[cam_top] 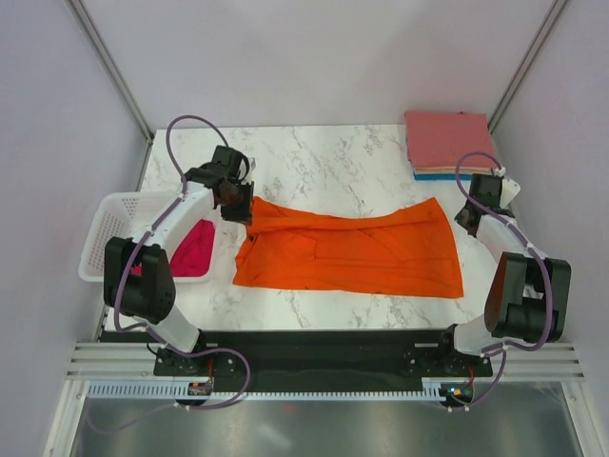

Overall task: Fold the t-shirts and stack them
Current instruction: Fold the tshirt

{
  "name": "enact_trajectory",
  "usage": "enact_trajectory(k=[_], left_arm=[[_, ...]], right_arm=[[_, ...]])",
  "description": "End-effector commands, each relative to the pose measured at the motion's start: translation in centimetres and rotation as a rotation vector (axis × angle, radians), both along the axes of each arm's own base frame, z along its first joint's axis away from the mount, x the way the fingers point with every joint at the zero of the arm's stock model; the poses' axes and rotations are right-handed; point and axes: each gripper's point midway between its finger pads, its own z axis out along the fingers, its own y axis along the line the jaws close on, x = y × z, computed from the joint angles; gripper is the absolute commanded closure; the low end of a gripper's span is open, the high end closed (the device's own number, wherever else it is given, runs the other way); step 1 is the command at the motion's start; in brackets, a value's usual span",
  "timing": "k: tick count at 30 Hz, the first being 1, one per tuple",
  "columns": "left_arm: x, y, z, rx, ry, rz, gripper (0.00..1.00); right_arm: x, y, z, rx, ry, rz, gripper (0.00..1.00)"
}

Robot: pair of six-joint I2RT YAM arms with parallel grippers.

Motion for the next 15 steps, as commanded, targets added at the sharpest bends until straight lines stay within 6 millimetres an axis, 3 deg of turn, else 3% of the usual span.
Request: enact_trajectory(k=[1, 5, 9, 11, 15], left_arm=[[-0.9, -0.7, 0.5, -0.067, -0.017, 0.016, 0.98], [-1.7, -1.2, -0.8, -0.086, 0.023, -0.007, 0.98], [-2.2, -2.0, -2.0, -0.123, 0.056, -0.028, 0.98], [-2.2, -2.2, -2.1, -0.128, 0.059, -0.033, 0.98], [-2.3, -2.2, -2.6, -0.12, 0.07, -0.038, 0.98]], right_arm=[[-1.6, 0.1, -0.4, 0.007, -0.002, -0.024, 1.0], [-0.6, 1.6, 0.2, 0.068, -0.029, 0.041, 0.99], [1.5, 3.9, 0.8, 0.162, -0.042, 0.098, 0.74], [2.9, 4.1, 1.6, 0.169, -0.059, 0.098, 0.7], [4.7, 4.4, 1.0, 0.205, -0.05, 0.032, 0.68]])
